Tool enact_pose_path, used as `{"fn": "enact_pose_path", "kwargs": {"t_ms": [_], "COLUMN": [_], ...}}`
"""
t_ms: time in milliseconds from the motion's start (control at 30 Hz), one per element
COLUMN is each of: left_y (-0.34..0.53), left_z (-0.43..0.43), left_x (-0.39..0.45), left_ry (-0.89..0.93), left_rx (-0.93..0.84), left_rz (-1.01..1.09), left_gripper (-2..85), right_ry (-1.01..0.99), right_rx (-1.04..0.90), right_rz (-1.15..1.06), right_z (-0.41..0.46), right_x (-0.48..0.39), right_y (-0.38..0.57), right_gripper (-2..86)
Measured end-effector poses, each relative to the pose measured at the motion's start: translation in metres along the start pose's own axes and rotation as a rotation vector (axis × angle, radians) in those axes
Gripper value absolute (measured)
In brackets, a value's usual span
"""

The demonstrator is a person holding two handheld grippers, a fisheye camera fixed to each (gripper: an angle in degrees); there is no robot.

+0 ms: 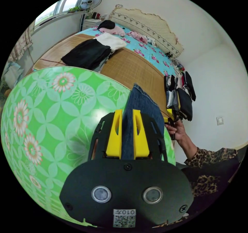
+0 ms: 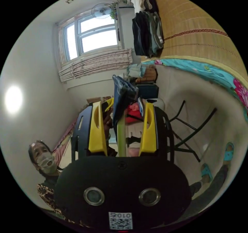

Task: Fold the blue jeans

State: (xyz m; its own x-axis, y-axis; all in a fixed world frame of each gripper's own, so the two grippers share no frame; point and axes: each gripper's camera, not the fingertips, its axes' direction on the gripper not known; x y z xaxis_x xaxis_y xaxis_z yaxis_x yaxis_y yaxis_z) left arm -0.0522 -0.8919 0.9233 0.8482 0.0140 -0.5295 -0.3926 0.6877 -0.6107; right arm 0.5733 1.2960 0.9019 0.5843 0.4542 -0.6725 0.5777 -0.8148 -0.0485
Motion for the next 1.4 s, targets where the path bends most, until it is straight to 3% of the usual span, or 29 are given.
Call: {"fn": "enact_pose_path", "kwargs": {"t_ms": [133, 433, 667, 867, 1033, 1400], "left_y": [-0.026, -0.079, -0.103, -0.098, -0.098, -0.094], "left_z": [0.003, 0.001, 0.008, 0.005, 0.006, 0.044], "left_x": [0.001, -0.008, -0.053, -0.097, -0.112, -0.098], "left_ry": [0.030, 0.128, 0.441, 0.763, 0.898, 1.066], "left_rx": [-0.015, -0.027, -0.079, 0.014, 0.058, -0.091], "left_rz": [0.004, 0.112, 0.196, 0.258, 0.327, 0.509], "left_gripper": [6.1, 12.4, 17.6, 20.8, 22.7, 21.3], "right_ry": [0.064, 0.133, 0.328, 0.522, 0.561, 0.528], "right_rx": [0.052, -0.101, -0.245, -0.372, -0.413, -0.419], "right_rz": [-0.081, -0.435, -0.711, -0.968, -1.066, -1.068], "right_z": [0.004, 0.038, 0.098, 0.151, 0.176, 0.192], "right_x": [-0.020, -0.115, -0.195, -0.252, -0.273, -0.272], "right_y": [0.002, 0.036, 0.080, 0.140, 0.183, 0.232], "right_gripper": [7.0, 5.2, 5.1, 5.0, 5.0, 5.1]}}
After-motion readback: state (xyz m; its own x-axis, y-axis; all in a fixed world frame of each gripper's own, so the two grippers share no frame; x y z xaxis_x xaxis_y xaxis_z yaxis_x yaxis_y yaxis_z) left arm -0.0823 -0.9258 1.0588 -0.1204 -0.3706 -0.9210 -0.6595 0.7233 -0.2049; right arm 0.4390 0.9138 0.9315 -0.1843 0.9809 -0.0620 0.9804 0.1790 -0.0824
